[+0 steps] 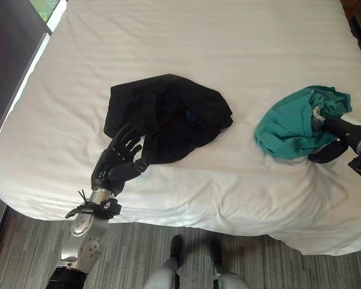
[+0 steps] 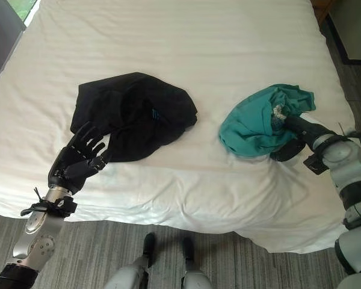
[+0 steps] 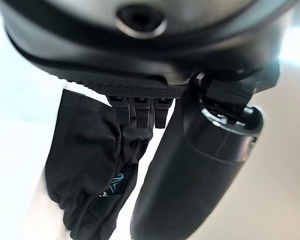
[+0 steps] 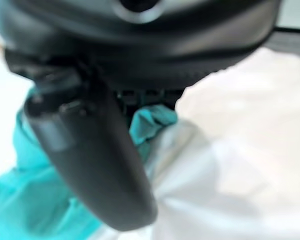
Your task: Pick up bed clothes into laundry basket.
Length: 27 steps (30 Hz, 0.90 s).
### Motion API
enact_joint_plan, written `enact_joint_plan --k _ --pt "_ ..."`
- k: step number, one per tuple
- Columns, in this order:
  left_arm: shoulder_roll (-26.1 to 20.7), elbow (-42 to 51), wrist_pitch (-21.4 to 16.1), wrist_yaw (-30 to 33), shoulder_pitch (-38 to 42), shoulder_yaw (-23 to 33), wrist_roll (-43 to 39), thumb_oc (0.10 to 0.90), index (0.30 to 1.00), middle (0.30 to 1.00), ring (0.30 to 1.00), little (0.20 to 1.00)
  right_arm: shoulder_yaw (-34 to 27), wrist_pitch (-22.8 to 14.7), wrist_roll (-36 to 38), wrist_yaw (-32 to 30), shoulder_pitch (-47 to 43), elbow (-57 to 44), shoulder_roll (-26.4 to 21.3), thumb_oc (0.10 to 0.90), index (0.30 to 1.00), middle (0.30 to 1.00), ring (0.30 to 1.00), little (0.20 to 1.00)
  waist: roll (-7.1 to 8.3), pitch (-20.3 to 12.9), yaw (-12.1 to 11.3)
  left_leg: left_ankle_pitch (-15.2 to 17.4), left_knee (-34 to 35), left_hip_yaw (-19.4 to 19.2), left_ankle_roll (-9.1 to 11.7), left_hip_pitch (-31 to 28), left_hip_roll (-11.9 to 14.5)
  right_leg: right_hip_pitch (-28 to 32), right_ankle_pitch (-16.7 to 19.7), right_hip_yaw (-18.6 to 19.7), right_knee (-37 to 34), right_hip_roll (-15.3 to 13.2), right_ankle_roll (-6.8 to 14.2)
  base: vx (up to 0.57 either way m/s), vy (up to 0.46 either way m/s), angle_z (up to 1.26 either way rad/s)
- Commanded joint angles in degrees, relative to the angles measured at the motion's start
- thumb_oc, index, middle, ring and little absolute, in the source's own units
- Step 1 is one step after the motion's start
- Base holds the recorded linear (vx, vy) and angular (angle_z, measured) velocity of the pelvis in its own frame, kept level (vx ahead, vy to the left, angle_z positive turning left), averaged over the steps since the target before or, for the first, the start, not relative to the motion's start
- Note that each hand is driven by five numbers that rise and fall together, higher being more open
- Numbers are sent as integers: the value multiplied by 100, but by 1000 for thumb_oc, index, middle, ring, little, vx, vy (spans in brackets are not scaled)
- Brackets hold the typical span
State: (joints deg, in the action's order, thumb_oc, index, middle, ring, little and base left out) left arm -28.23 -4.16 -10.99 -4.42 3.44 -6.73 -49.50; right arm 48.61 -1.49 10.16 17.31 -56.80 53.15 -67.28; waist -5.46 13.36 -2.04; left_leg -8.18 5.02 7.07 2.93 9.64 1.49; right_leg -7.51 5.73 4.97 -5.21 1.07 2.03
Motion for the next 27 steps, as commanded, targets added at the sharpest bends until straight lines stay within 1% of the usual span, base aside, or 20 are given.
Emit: enact_joint_plan --k 1,2,4,5,6,7,9,10,13,14,15,16,17,18,19,23,27 --pt "-354 304 -331 -169 531 87 1 800 900 900 900 900 767 200 -740 401 -1303 95 2 800 900 900 900 900 665 -394 -108 623 -2 -144 260 -557 -39 431 -525 328 21 -359 307 32 3 0" --pt "-370 297 -311 -157 551 82 23 800 900 900 900 900 1035 313 -996 504 -1578 195 70 800 900 900 900 900 671 -405 -98 622 -2 -141 262 -561 -40 443 -531 324 21 -364 300 41 6 3" --pt "-330 275 -294 -128 589 57 34 800 900 900 900 900 1187 389 -1236 636 -1813 188 215 800 900 900 900 900 670 -420 -67 628 -2 -150 258 -565 -46 458 -531 339 21 -365 294 30 19 5" --pt "-286 270 -278 -122 591 50 38 800 900 900 900 900 1170 397 -1262 694 -1813 45 216 800 900 900 900 900 669 -428 -39 630 -2 -159 252 -571 -47 473 -527 348 21 -366 293 34 38 7" --pt "-247 281 -262 -140 560 49 55 800 900 900 900 900 1196 394 -1187 839 -1746 -412 69 800 900 900 900 900 666 -439 14 642 -2 -166 247 -577 -47 484 -523 363 21 -370 291 25 29 6" --pt "-245 282 -261 -141 561 46 56 800 900 900 900 900 1191 404 -1187 843 -1739 -429 56 800 900 900 900 900 665 -439 13 642 -2 -164 247 -577 -47 485 -523 361 21 -370 290 28 20 3" --pt "-200 237 -216 -131 518 60 91 800 900 900 900 900 1350 436 -1373 1120 -1683 -1111 -287 800 900 900 900 900 691 -460 105 686 -2 -193 226 -610 -53 516 -525 382 21 -378 299 0 0 0" --pt "-199 237 -216 -130 521 56 91 800 900 900 900 900 1343 443 -1373 1124 -1677 -1126 -299 800 900 900 900 900 690 -459 100 687 -2 -194 226 -611 -53 517 -525 383 21 -378 300 25 32 1" --pt "-139 190 -211 -145 494 61 82 800 900 900 900 900 1265 446 -1127 1249 -1457 -1727 -735 800 900 900 900 900 709 -478 171 720 -2 -241 213 -635 -57 532 -518 419 21 -385 314 7 11 0" --pt "-138 189 -212 -145 497 56 81 800 900 900 900 900 1258 451 -1125 1252 -1450 -1738 -746 800 900 900 900 900 708 -477 165 720 -2 -243 213 -636 -57 533 -518 421 21 -385 315 14 35 -2" --pt "-126 184 -216 -165 481 44 87 800 900 900 900 900 1209 438 -840 1301 -1361 -2069 -1089 800 900 900 900 900 716 -484 205 736 -2 -275 208 -652 -57 542 -516 440 21 -391 330 15 30 -2" --pt "-125 175 -218 -164 476 45 94 800 900 900 900 900 1201 426 -778 1259 -1351 -2125 -1197 800 900 900 900 900 727 -492 220 740 -2 -288 207 -660 -54 549 -515 448 21 -395 336 22 47 -2" --pt "-123 168 -220 -181 482 28 90 800 900 900 900 900 1188 383 -638 1205 -1361 -2118 -1409 800 900 900 900 900 748 -499 249 751 -2 -323 203 -673 -53 548 -499 477 21 -399 361 0 0 0" --pt "-121 168 -220 -181 484 26 90 800 900 900 900 900 1191 383 -637 1206 -1364 -2119 -1412 800 900 900 900 900 746 -498 246 751 -2 -324 203 -673 -53 548 -499 479 21 -399 361 11 35 -3" --pt "-138 162 -193 -242 470 -16 79 800 900 900 900 900 1313 407 -648 1230 -1497 -2009 -1596 800 900 900 900 900 788 -516 273 762 -2 -361 210 -679 -52 542 -489 494 21 -404 370 9 25 -4" --pt "-114 65 -149 -269 472 -28 52 800 900 900 900 900 1691 411 -810 1293 -1938 -1805 -1720 800 900 900 900 900 804 -558 307 784 -2 -387 209 -729 -53 587 -484 521 21 -408 380 9 21 -6" --pt "-99 13 -110 -280 468 -17 51 800 900 900 900 900 1876 428 -913 1278 -2232 -1558 -1803 800 900 900 900 900 829 -586 329 802 -2 -393 200 -775 -52 644 -485 530 21 -407 382 1 15 -8"
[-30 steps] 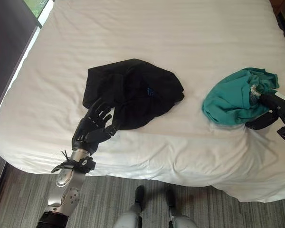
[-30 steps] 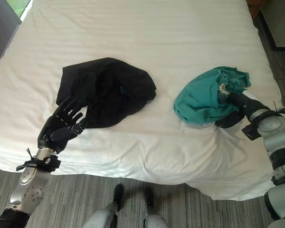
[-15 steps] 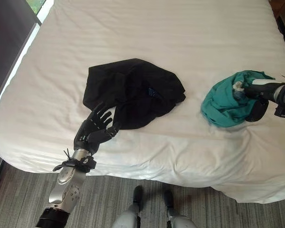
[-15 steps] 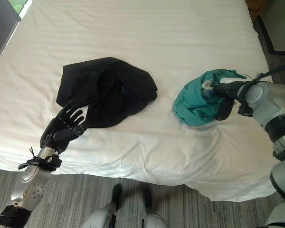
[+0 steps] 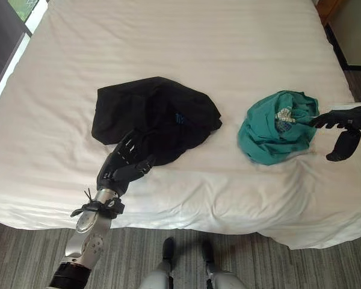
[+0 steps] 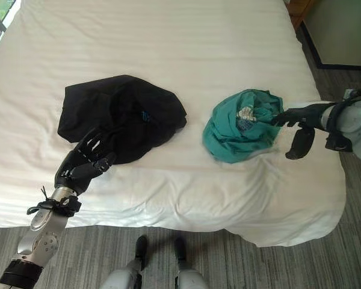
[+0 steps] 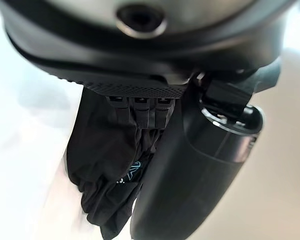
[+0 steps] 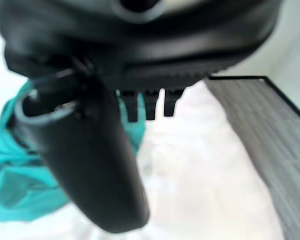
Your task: Pick up bed clothes into laundry basket.
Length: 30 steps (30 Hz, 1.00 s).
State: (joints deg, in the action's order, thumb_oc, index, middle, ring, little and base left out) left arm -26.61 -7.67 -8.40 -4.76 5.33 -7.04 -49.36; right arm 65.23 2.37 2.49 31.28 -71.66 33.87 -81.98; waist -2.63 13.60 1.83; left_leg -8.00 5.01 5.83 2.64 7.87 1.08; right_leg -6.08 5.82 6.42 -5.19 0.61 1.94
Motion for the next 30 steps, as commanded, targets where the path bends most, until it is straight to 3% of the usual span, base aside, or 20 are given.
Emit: enact_joint_plan --k 1,5,6,7,8,9,10,13,14,20,24,30 --pt "-238 344 -355 -249 243 41 34 800 900 900 900 900 244 37 -212 -136 -832 439 -394 800 900 900 900 900 555 -637 -49 795 -1 -260 221 -623 -9 528 -490 388 19 -364 394 0 0 0" --pt "-181 339 -363 -231 195 109 18 800 900 900 900 900 97 -49 -223 -334 -844 233 -538 800 900 900 900 900 555 -669 -20 807 -1 -263 213 -635 -10 553 -486 389 19 -357 401 0 0 0" --pt "-87 388 -408 -187 105 249 17 800 900 900 900 900 -443 -247 -111 -844 -666 -95 -593 800 900 900 900 900 483 -681 27 811 -1 -295 203 -639 -1 537 -475 409 21 -355 412 0 0 0" --pt "-109 391 -406 -186 102 244 19 800 900 900 900 900 -566 -247 -121 -852 -541 -108 -595 800 900 900 900 900 504 -683 22 812 -1 -295 203 -640 0 538 -475 409 21 -354 412 0 0 0" --pt "-23 473 -444 -158 23 404 57 800 900 900 900 900 -1342 -419 46 -1251 -87 -290 -520 800 900 900 900 900 395 -682 71 819 -1 -328 190 -638 11 513 -473 434 22 -345 415 -3 6 -8" --pt "-67 477 -442 -157 19 393 59 800 900 900 900 900 -1577 -417 25 -1260 149 -318 -517 800 900 900 900 900 438 -686 60 820 -1 -327 191 -639 12 514 -472 433 22 -343 414 -3 7 -13" --pt "-102 488 -458 -138 4 406 65 800 900 900 900 900 -2325 -481 12 -1497 714 -309 -395 800 900 900 900 900 469 -698 40 828 -1 -334 184 -637 16 503 -478 440 21 -342 416 4 -13 -14" --pt "-168 528 -470 -122 -34 473 57 800 900 900 900 900 -2964 -554 -484 -1809 1088 -300 -122 800 900 900 900 900 486 -727 -36 842 -1 -354 173 -620 23 471 -490 450 19 -338 417 1 -13 -10" --pt "-130 501 -478 -83 -8 434 61 800 900 900 900 900 -3144 -592 -627 -2021 1197 -139 176 800 900 900 900 900 457 -716 -78 838 -1 -349 167 -613 22 462 -496 457 19 -333 412 -4 -9 -9" --pt "-125 457 -474 -78 80 326 82 800 900 900 900 900 -3293 -578 -951 -2152 1387 16 671 800 900 900 900 900 414 -677 -182 809 -1 -311 167 -587 27 435 -516 437 19 -327 394 -1 -3 -1" --pt "-208 435 -477 -54 166 307 99 800 900 900 900 900 -2768 -495 -1516 -2105 1070 278 864 800 900 900 900 900 358 -621 -253 779 -1 -271 182 -554 12 421 -524 423 19 -331 377 3 -4 2" --pt "-273 485 -518 49 182 345 101 800 900 900 900 900 -2613 -417 -1783 -2377 753 669 1215 800 900 900 900 900 266 -551 -349 726 -1 -193 192 -453 -16 372 -529 366 19 -353 368 9 -25 6"
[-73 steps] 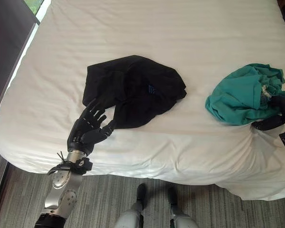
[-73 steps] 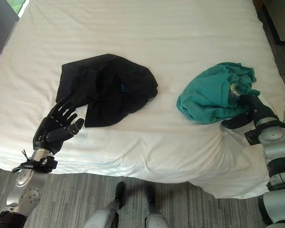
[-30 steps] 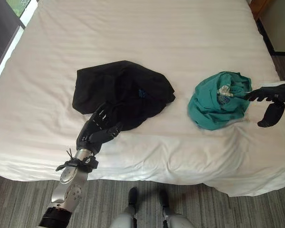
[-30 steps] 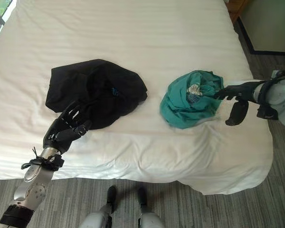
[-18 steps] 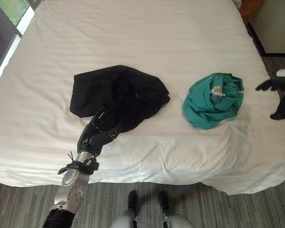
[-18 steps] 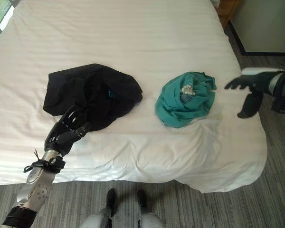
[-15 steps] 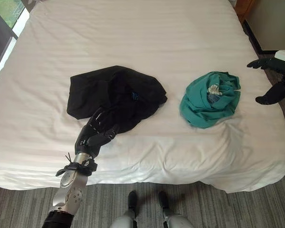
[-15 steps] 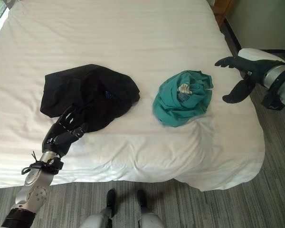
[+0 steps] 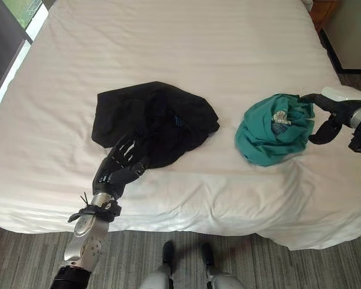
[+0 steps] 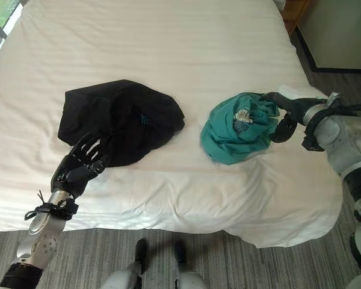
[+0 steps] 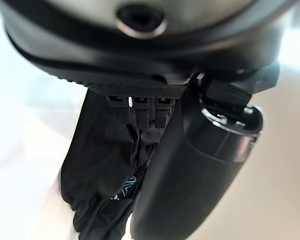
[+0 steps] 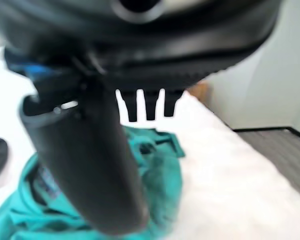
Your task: Pick up bed clothes into laundry basket.
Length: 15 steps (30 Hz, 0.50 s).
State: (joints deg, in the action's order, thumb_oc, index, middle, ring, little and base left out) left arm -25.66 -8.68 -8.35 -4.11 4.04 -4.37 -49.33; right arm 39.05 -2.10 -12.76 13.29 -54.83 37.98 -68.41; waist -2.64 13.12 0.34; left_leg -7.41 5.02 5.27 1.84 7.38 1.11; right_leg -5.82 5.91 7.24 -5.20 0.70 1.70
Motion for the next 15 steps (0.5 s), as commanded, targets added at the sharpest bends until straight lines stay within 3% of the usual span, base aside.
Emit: enact_joint_plan --k 1,9,15 --pt "-370 622 -517 -6 291 89 115 800 900 900 900 900 26 42 -338 -624 -962 249 -112 800 900 900 900 900 249 -492 -211 659 -2 -129 273 -378 -20 326 -536 282 20 -360 388 -4 -48 3" --pt "-381 666 -549 104 250 133 153 800 900 900 900 900 301 207 -1069 -942 -1440 663 277 800 900 900 900 900 97 -452 -337 525 -2 -15 332 -150 -67 183 -540 181 20 -380 365 13 -29 10" --pt "-364 696 -621 292 387 68 287 800 900 900 900 900 -134 382 -1252 -1208 -997 869 1023 800 900 900 900 900 -182 -254 -391 423 -2 -30 360 127 -110 -113 -459 230 22 -380 352 -46 -18 2"
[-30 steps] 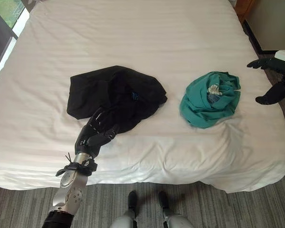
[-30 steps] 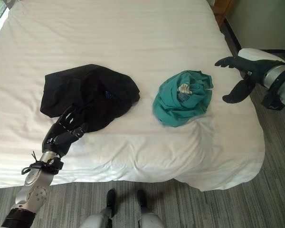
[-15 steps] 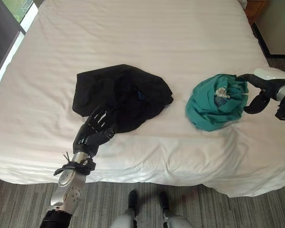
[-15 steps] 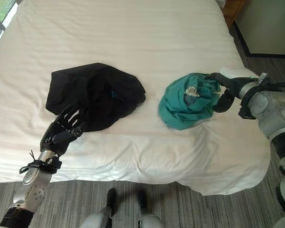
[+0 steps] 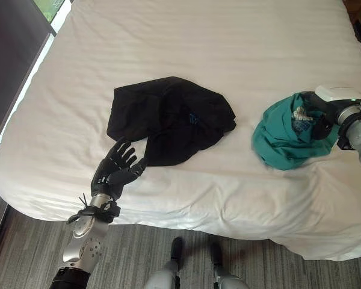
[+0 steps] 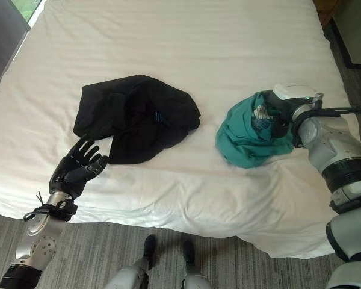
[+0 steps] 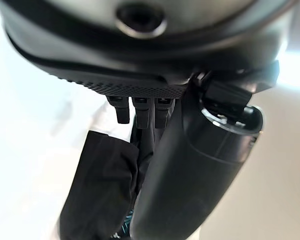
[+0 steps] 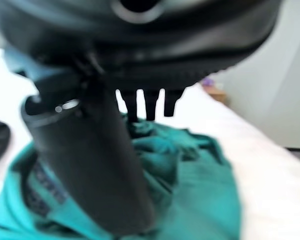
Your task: Pick up bed clothes into laundry basket.
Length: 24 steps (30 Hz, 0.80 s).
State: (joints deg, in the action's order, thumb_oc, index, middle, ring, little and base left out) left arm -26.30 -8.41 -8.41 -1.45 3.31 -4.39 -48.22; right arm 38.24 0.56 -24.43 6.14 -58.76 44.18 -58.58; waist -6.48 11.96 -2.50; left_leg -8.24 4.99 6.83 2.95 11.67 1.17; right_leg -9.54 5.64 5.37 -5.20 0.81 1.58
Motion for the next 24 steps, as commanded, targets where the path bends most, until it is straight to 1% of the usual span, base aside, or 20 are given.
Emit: enact_joint_plan --k 1,2,3,4,5,6,7,8,9,11,12,13,15,16,17,20,21,22,23,24 --pt "-281 687 -607 34 459 28 207 800 900 900 900 900 -111 111 -50 -517 -473 462 168 800 900 900 900 900 157 -106 -123 486 1 -182 250 -271 -126 235 -425 413 26 -394 361 -40 -23 0" --pt "-286 687 -607 36 457 24 208 800 900 900 900 900 -115 103 -49 -526 -467 474 174 800 900 900 900 900 162 -113 -126 486 1 -182 251 -268 -126 232 -425 413 26 -394 361 -40 -11 2" --pt "-242 716 -616 42 469 -24 232 800 900 900 900 900 -158 70 -31 -582 -210 832 368 800 900 900 900 900 64 -41 -150 458 1 -159 250 -230 -146 190 -419 419 36 -404 361 -41 12 3" --pt "-243 717 -625 46 466 -35 223 800 900 900 900 900 -154 50 18 -610 -145 1058 404 800 900 900 900 900 21 -23 -159 445 1 -149 254 -208 -149 172 -418 420 42 -415 359 -62 15 0" --pt "-199 706 -628 62 449 -31 252 800 900 900 900 900 -220 34 -10 -559 343 1419 611 800 900 900 900 900 -85 45 -138 418 1 -141 251 -181 -164 121 -405 441 73 -426 357 -35 17 0" --pt "-203 705 -629 62 449 -34 251 800 900 900 900 900 -227 33 -11 -561 351 1419 612 800 900 900 900 900 -81 43 -141 419 1 -141 251 -181 -164 121 -406 440 72 -427 357 0 0 0" --pt "-108 645 -616 145 431 19 313 800 900 900 900 900 -344 62 -107 -425 1138 1483 1126 800 900 900 900 900 -197 120 -89 396 1 -131 238 -156 -183 93 -403 480 100 -428 341 0 0 0" --pt "-119 646 -618 146 424 8 314 800 900 900 900 900 -366 65 -114 -427 1166 1474 1132 800 900 900 900 900 -186 109 -96 397 1 -129 238 -157 -184 95 -406 478 100 -430 341 0 0 0" --pt "-78 629 -616 184 442 60 360 800 900 900 900 900 -358 122 -207 -334 1539 1590 1395 800 900 900 900 900 -256 149 -87 390 1 -118 234 -142 -193 66 -414 479 126 -439 337 0 0 0" --pt "-24 598 -643 279 425 175 439 800 900 900 900 900 -522 178 -282 -254 2064 1397 1671 800 900 900 900 900 -342 202 -29 388 1 -107 223 -129 -207 33 -439 499 170 -446 320 2 5 -2" --pt "54 556 -673 355 418 277 510 800 900 900 900 900 -700 151 -300 -193 2690 1175 1880 800 900 900 900 900 -387 231 24 391 1 -87 210 -139 -213 49 -460 516 175 -447 309 12 -1 -4" --pt "51 558 -674 357 412 266 512 800 900 900 900 900 -711 151 -304 -195 2711 1169 1880 800 900 900 900 900 -385 223 20 393 1 -84 210 -142 -213 53 -462 512 175 -447 308 0 0 0" --pt "118 616 -736 390 461 299 577 800 900 900 900 900 -1134 34 138 -239 3464 1283 1978 800 900 900 900 900 -402 264 121 396 1 -51 202 -151 -224 84 -488 496 163 -456 305 0 0 0" --pt "121 638 -747 389 451 277 584 800 900 900 900 900 -1229 10 300 -223 3596 1303 2002 400 300 300 300 300 -398 263 140 405 1 -42 195 -164 -230 104 -497 491 155 -459 302 21 -12 4" --pt "120 639 -747 389 449 271 584 800 900 900 900 900 -1235 9 302 -223 3606 1299 2001 400 300 300 300 300 -398 261 138 406 1 -39 195 -167 -231 110 -498 488 152 -460 302 18 -6 6" --pt "182 716 -793 426 376 304 564 800 900 900 900 900 -1928 -144 1197 -409 4219 1097 2151 400 300 300 300 300 -332 270 232 442 1 -67 181 -198 -221 165 -520 524 123 -460 310 23 1 6" --pt "218 754 -841 507 331 401 569 800 900 900 900 900 -2537 -311 1699 -701 4688 465 2208 400 300 300 300 300 -250 321 369 473 1 -135 172 -208 -206 142 -505 581 126 -442 321 16 9 8" --pt "216 756 -840 509 328 388 570 800 900 900 900 900 -2558 -299 1695 -698 4719 436 2207 400 300 300 300 300 -248 312 352 474 1 -141 171 -208 -205 138 -507 588 128 -441 322 11 22 8" --pt "217 789 -862 556 298 485 585 800 900 900 900 900 -2787 -379 1780 -864 4860 90 2232 400 300 300 300 300 -216 345 428 490 1 -181 170 -197 -191 107 -496 616 134 -430 335 0 0 0" --pt "215 849 -894 546 236 596 581 800 900 900 900 900 -3332 -480 2083 -1016 5028 236 2090 400 300 300 300 300 -143 352 480 522 1 -226 162 -184 -167 60 -494 657 137 -413 351 3 3 -9"
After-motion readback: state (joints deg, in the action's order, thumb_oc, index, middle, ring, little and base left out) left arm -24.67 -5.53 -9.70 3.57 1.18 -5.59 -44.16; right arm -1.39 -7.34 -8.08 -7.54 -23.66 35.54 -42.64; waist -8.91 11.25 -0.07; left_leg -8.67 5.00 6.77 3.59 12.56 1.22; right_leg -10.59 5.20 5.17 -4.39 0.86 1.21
